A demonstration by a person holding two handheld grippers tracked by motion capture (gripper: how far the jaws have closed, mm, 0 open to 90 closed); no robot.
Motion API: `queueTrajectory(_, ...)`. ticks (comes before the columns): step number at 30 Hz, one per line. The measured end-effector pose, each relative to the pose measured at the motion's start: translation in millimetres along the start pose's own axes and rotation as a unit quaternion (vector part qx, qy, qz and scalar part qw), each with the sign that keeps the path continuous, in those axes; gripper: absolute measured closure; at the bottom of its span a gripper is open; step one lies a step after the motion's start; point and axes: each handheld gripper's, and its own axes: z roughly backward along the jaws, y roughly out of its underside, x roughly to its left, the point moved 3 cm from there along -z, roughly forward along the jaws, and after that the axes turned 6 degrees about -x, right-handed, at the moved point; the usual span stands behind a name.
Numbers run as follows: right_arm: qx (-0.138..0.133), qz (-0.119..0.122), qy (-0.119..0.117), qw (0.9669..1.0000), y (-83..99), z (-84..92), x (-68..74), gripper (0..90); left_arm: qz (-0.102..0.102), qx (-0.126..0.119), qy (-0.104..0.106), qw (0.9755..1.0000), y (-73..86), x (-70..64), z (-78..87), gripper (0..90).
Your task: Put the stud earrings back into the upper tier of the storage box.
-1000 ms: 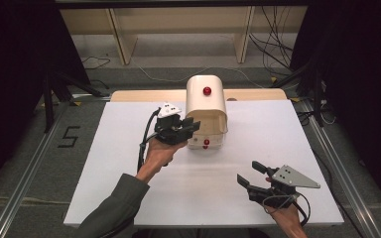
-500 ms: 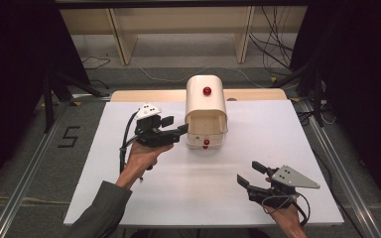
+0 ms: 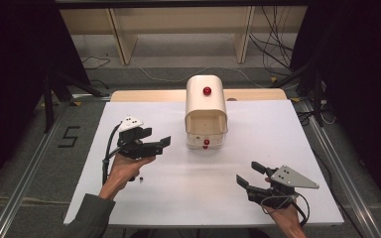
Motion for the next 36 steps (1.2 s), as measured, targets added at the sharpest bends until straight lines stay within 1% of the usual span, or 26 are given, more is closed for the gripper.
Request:
queueTrajectory(2,-0.001,0.001,0.0,1.0,0.0,0.1,0.1,29.7,-0.003,0.008,-0.006,0.9999,5.6,3.2,1.7,19.4)
queueTrajectory(5,0.001,0.001,-0.001,1.0,0.1,-0.2,0.2,29.7,0.005,0.018,-0.013,0.9998,12.9,9.4,3.2,18.4)
queueTrajectory(9,-0.001,0.002,-0.002,1.0,-0.4,0.3,1.0,29.8,-0.004,0.038,-0.022,0.999,21.9,13.4,2.6,17.3)
queueTrajectory(13,-0.001,0.0,-0.002,1.0,-0.4,0.6,0.5,29.7,-0.01,0.056,-0.03,0.998,28.8,16.1,2.7,17.0)
queueTrajectory(19,-0.001,0.001,-0.003,1.0,-0.3,0.5,0.9,29.7,0.0,0.08,-0.038,0.996,39.4,25.3,6.8,17.5)
queueTrajectory(23,0.0,0.001,-0.003,1.0,-0.3,0.4,1.1,29.8,-0.003,0.099,-0.046,0.9941,46.5,29.5,8.8,17.7)
queueTrajectory(26,0.0,0.002,-0.004,1.0,-0.2,0.3,1.5,29.8,-0.008,0.117,-0.05,0.9918,52.6,31.3,10.1,17.8)
queueTrajectory(27,0.0,0.002,-0.004,1.0,-0.2,0.2,1.5,29.8,-0.019,0.127,-0.053,0.9903,55.1,30.9,11.0,17.7)
queueTrajectory(30,0.0,0.001,-0.003,1.0,-0.1,0.1,1.4,29.8,-0.027,0.142,-0.06,0.9877,61.6,30.8,10.9,17.4)
queueTrajectory(32,0.002,0.001,-0.003,1.0,0.0,0.2,1.7,29.8,-0.029,0.149,-0.067,0.9861,65.4,32.7,10.8,17.4)
queueTrajectory(33,0.001,0.002,-0.003,1.0,0.0,0.2,1.6,29.8,-0.029,0.155,-0.072,0.9848,68.1,34.7,10.8,17.5)
queueTrajectory(35,0.002,0.002,-0.003,1.0,0.1,0.2,1.9,29.8,-0.026,0.165,-0.075,0.9831,71.8,37.6,10.7,17.6)
queueTrajectory(36,0.001,0.003,-0.003,1.0,0.1,0.0,1.8,29.7,-0.024,0.171,-0.078,0.9818,74.5,39.4,10.4,17.6)
